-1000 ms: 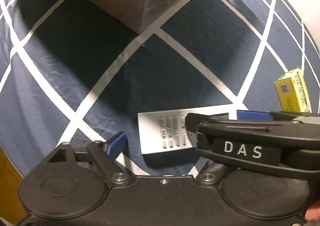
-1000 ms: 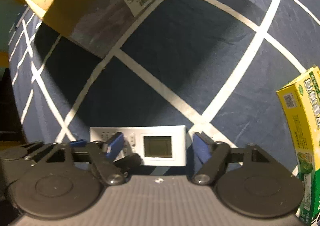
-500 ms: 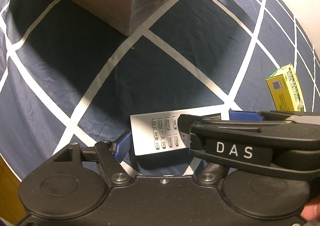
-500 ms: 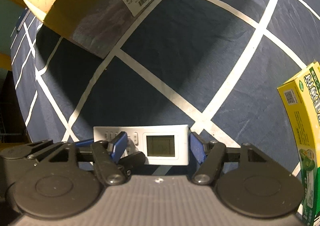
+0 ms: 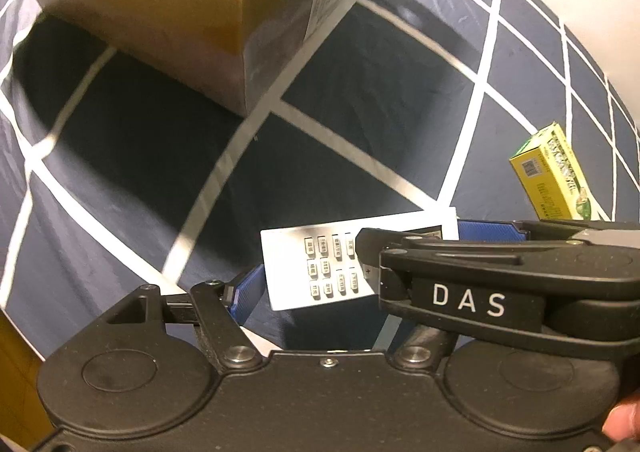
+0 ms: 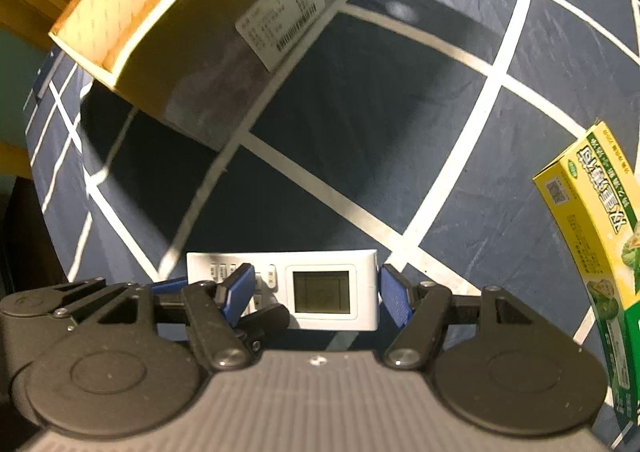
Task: Organize objects
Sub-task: 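Close the left gripper on the remote while the right gripper clamps its other end, then lift the remote with both grippers and carry it over the yellow box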
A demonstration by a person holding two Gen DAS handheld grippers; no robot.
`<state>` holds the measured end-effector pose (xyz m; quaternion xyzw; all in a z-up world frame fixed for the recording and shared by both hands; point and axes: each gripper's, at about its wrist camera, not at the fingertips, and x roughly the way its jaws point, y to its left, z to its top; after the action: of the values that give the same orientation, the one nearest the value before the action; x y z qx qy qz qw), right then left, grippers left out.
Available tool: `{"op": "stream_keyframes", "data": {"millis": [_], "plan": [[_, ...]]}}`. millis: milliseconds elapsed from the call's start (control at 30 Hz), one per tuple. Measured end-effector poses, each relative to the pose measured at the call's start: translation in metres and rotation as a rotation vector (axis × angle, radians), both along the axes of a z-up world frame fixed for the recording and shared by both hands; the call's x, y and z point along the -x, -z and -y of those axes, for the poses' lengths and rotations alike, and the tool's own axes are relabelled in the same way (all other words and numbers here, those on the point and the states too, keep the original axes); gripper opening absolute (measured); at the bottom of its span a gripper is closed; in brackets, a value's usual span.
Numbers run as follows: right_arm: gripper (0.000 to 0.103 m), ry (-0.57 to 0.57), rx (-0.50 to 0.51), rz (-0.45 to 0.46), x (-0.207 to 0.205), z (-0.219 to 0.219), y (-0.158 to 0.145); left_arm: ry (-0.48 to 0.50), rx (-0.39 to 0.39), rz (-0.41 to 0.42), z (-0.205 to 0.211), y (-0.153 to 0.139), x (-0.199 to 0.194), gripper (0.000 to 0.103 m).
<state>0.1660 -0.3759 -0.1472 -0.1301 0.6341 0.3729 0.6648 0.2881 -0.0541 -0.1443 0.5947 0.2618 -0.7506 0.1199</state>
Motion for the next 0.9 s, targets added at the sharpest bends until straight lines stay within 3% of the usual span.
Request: {"op": "stream_keyframes", "data": {"millis": [600, 900], "plan": [[0.067, 0.104, -0.081, 0.044, 0.019, -0.034, -0.056, 0.101, 0.072, -0.055, 0.046, -0.054, -0.002, 0.068], [0.067, 0.209, -0.120, 0.087, 0.014, -0.071, -0.089, 0.232, 0.094, -0.103, 0.092, -0.083, 0.025, 0.068]]}}
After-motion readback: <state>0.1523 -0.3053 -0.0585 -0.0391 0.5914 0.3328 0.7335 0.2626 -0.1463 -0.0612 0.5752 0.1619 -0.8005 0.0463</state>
